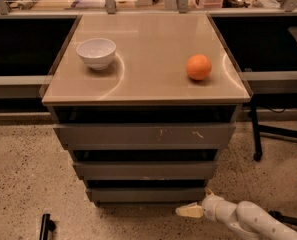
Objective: Open bottom drawer
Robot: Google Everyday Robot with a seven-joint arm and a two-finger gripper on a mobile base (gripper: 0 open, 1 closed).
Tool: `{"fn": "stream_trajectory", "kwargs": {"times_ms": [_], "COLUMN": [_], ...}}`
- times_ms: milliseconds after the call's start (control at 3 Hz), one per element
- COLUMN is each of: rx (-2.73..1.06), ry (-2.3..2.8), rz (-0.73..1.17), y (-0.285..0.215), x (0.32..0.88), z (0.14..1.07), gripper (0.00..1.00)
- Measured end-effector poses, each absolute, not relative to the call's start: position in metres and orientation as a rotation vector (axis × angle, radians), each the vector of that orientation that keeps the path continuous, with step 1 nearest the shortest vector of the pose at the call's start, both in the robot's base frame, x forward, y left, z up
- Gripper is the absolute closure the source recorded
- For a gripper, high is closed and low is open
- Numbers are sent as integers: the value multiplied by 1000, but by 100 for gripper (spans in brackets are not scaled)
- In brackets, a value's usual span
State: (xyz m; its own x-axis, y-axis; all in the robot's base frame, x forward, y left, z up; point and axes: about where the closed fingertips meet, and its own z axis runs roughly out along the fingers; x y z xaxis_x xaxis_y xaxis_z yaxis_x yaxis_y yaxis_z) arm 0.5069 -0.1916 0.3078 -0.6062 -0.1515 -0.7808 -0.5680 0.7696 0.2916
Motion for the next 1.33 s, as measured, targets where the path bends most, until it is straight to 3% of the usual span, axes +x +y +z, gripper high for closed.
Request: {"fn": "stream_trajectory", "kwargs": {"times_ms": [333, 667, 1333], "rx": [-534, -534, -534], "ry": [2174, 2174, 2174], "rz": [677, 677, 677], "y": [-192, -191, -191], "x": [507, 507, 507], "z": [308, 308, 308], "gripper": [0, 19, 65]}}
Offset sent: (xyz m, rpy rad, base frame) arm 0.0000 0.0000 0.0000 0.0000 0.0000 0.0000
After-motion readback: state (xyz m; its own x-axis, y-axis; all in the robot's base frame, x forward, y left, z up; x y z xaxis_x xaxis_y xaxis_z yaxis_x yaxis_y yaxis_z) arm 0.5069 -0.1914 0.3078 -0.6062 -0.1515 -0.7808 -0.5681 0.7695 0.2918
